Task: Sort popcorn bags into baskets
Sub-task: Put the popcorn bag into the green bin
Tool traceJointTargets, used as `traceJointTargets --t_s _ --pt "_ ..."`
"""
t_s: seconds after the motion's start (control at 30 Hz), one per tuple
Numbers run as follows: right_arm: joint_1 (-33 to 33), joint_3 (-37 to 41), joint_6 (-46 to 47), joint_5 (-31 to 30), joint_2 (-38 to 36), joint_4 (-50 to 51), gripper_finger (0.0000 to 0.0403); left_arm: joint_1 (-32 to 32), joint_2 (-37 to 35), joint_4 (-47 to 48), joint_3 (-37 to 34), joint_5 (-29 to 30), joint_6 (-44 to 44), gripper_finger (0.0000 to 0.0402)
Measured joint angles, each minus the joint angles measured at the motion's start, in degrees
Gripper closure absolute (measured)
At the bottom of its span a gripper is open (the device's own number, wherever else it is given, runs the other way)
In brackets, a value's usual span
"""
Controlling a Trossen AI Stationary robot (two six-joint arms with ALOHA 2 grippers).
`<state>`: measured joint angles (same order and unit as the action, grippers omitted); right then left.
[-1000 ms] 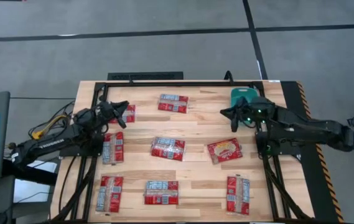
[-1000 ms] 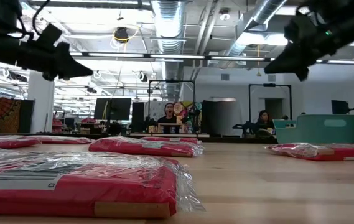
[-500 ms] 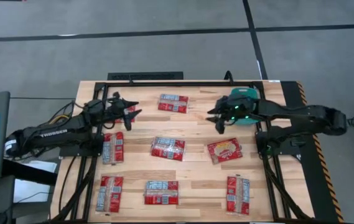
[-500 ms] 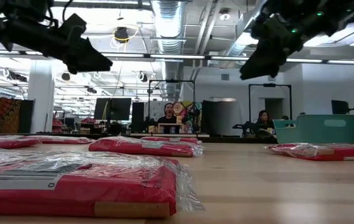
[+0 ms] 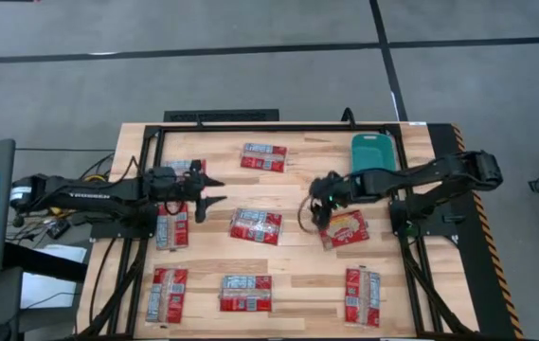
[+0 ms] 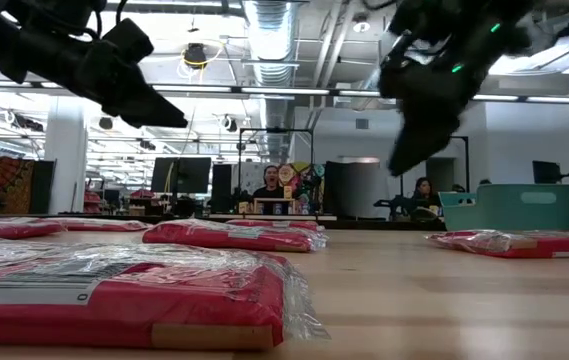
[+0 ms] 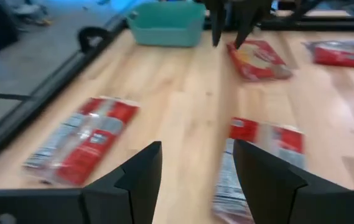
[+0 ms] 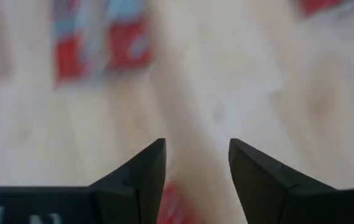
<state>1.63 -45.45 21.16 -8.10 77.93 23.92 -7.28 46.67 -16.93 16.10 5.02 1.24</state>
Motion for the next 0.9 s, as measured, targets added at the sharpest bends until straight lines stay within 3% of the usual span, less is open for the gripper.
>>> traceJointTargets --t_s 0.17,0.33,0.6,0.73,0.9 --pt "10.3 -2.41 5.51 0.17 -0.37 10.74 0.0209 6.63 5.0 -5.44 0.09 6.05 -1.43 0.0212" --pt "18.87 -2.81 25.94 4.22 -0.37 17.98 0.0205 9.65 9.64 -11.49 1.15 14.11 -1.18 0.0212" --pt "32.06 -2.82 63.96 18.4 -0.37 19.99 0.0211 3.73 12.8 -9.68 8.11 25.36 3.49 0.0212" --pt "36.92 -2.82 72.5 19.42 -0.37 19.86 0.0213 -0.5 14.66 -12.85 9.88 29.43 10.44 0.0212" --pt "38.14 -2.82 75.2 20.79 -0.39 19.94 0.0209 -5.14 16.33 -18.85 11.33 29.52 16.06 0.0212"
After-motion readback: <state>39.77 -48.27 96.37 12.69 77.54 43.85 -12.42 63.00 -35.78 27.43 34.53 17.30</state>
